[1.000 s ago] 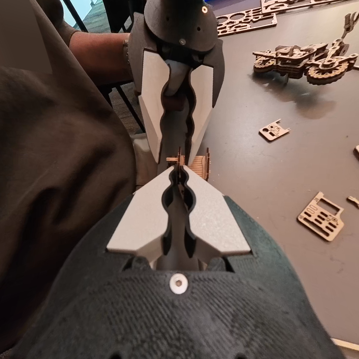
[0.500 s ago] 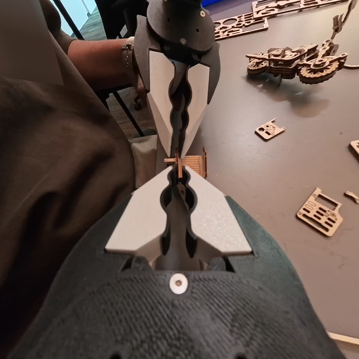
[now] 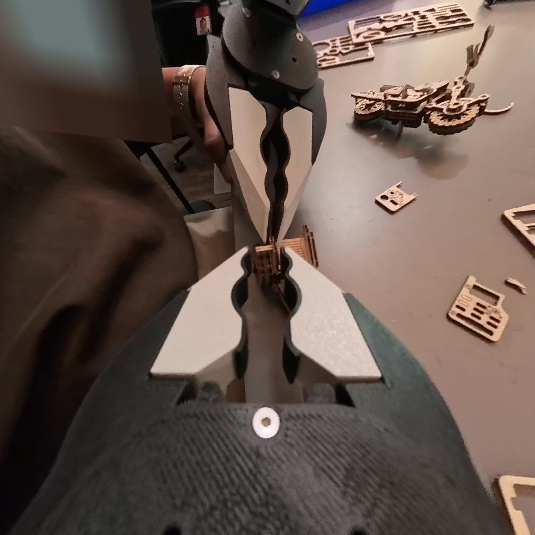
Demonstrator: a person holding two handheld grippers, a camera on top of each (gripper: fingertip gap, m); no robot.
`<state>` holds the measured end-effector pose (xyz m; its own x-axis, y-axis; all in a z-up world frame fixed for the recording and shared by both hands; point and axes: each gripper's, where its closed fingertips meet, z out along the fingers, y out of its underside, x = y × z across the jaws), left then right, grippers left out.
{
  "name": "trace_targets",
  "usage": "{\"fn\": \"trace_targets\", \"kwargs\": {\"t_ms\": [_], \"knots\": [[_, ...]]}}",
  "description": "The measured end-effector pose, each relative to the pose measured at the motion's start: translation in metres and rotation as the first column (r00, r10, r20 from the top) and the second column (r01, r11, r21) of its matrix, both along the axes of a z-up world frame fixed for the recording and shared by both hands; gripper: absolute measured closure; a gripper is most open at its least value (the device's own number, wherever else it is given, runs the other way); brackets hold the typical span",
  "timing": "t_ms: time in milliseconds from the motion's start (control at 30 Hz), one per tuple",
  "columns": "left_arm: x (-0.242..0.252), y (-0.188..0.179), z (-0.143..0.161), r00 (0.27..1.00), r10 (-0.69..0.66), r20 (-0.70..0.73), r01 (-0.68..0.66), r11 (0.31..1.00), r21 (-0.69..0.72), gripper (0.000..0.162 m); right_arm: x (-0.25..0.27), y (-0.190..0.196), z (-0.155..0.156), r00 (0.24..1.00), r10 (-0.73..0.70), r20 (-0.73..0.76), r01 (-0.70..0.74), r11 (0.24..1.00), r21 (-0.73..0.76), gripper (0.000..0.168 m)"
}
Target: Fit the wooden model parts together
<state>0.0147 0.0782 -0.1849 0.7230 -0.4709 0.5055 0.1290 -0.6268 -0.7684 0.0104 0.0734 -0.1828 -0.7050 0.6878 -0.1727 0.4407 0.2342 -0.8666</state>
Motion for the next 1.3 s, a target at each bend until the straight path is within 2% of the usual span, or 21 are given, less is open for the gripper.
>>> {"fn": "trace_targets", "kwargs": {"t_ms": [333, 500, 700, 1300], "knots": [[0.0007, -0.0004, 0.0, 1.0, -0.006, 0.001, 0.006, 1.0, 0.0, 0.161, 0.001, 0.0006, 0.0006, 1.0, 0.009, 0.024, -0.008, 0.999, -0.042, 0.154], [0.0037, -0.0024, 0.0031, 1.0, -0.025, -0.001, 0.025, 0.999, 0.024, 0.148, 0.0013, -0.0004, 0.0, 0.999, 0.017, 0.03, -0.016, 0.999, -0.047, 0.156], [0.0027, -0.0005, -0.0007, 1.0, -0.011, -0.013, 0.011, 1.0, 0.002, 0.161, 0.0014, -0.0017, -0.0024, 0.999, 0.02, 0.028, -0.019, 0.999, -0.029, 0.152], [0.0061, -0.0004, -0.0043, 0.998, -0.017, -0.056, 0.017, 1.0, -0.002, 0.162, 0.0046, -0.004, -0.0028, 0.996, 0.043, 0.073, -0.04, 0.998, -0.041, 0.155]]}}
